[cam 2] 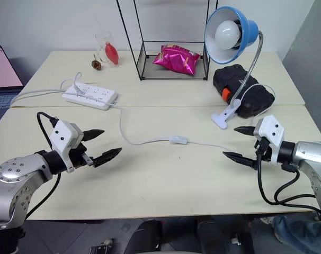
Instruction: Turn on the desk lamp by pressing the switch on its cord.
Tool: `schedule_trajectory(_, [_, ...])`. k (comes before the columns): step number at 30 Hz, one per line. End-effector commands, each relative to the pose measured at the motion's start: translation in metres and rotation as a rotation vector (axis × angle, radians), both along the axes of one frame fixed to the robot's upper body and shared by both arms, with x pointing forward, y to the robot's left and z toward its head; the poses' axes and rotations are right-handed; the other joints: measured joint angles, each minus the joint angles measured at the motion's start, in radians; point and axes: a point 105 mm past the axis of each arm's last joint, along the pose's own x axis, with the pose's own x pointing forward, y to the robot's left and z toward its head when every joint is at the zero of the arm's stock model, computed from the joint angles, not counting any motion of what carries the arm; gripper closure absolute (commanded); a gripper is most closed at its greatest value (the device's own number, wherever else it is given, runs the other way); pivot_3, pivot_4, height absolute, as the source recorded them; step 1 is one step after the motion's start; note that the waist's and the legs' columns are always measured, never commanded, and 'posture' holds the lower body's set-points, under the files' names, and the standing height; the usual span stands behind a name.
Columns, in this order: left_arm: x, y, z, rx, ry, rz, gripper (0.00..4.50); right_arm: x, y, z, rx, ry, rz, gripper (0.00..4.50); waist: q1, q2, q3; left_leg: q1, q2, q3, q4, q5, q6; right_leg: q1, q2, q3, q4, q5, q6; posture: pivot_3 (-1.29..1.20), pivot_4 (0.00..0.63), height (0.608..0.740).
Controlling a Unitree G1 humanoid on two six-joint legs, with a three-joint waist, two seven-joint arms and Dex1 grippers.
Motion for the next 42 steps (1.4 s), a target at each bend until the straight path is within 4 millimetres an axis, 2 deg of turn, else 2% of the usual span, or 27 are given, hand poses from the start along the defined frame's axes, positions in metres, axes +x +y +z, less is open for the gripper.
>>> schedule_trajectory(1, [-0.004,-0.004,0.013,0.014,-0.041,-0.026,0.00,-0.002,0.002,0.007,-0.010,-0.034,0.019,0.00,0.000,0.000,0.000,0.000,0.000,0.000,0.000,0.000,0.000,0.000,0.000,0.000,0.000,0.000,0.000,0.00,0.150,0.740])
schedule_trajectory(7, [-0.004,-0.006,0.007,0.069,-0.016,-0.035,0.00,-0.005,0.006,0.003,-0.013,-0.021,0.035,0.00,0.000,0.000,0.000,0.000,0.000,0.000,0.000,0.000,0.000,0.000,0.000,0.000,0.000,0.000,0.000,0.00,0.150,0.740])
schedule_trajectory(10, [-0.004,-0.010,0.009,0.056,-0.029,-0.054,0.00,-0.005,0.008,0.002,-0.011,-0.016,0.043,0.00,0.000,0.000,0.000,0.000,0.000,0.000,0.000,0.000,0.000,0.000,0.000,0.000,0.000,0.000,0.000,0.00,0.150,0.740])
schedule_trajectory(15, [-0.013,-0.025,0.009,0.024,0.004,-0.181,0.00,-0.008,0.015,0.000,-0.002,-0.007,0.069,0.00,0.000,0.000,0.000,0.000,0.000,0.000,0.000,0.000,0.000,0.000,0.000,0.000,0.000,0.000,0.000,0.00,0.150,0.740])
schedule_trajectory(21, [-0.007,-0.034,0.012,-0.031,0.013,-0.221,0.00,-0.010,0.017,-0.006,0.003,0.005,0.081,0.00,0.000,0.000,0.000,0.000,0.000,0.000,0.000,0.000,0.000,0.000,0.000,0.000,0.000,0.000,0.000,0.00,0.150,0.740])
schedule_trajectory(27, [0.006,-0.048,0.009,-0.059,0.024,-0.287,0.00,-0.014,0.024,-0.013,0.006,0.012,0.093,0.00,0.001,0.000,0.000,0.000,0.000,0.000,0.001,0.000,0.000,0.000,0.000,0.000,0.000,0.000,0.000,0.00,0.150,0.740])
schedule_trajectory(33, [0.019,-0.066,0.004,-0.034,0.046,-0.393,0.00,-0.010,0.033,-0.020,0.008,0.030,0.035,0.00,0.001,0.000,0.000,0.000,0.000,-0.001,0.001,0.000,0.000,0.000,0.001,-0.001,0.000,0.000,0.000,0.00,0.150,0.740])
schedule_trajectory(37, [0.037,-0.078,-0.004,-0.014,0.076,-0.433,0.00,-0.008,0.043,-0.024,0.022,0.072,-0.026,0.00,0.004,0.000,0.000,-0.001,-0.001,-0.001,0.001,0.000,0.000,0.000,0.001,-0.001,0.001,0.000,0.000,0.00,0.150,0.740])
schedule_trajectory(42, [0.063,-0.093,-0.014,-0.030,0.123,-0.456,0.00,-0.015,0.057,-0.022,0.073,0.092,-0.033,0.00,0.006,0.000,0.000,-0.002,-0.001,-0.001,0.001,0.000,0.000,0.000,0.001,-0.002,0.001,0.000,0.000,0.00,0.150,0.740])
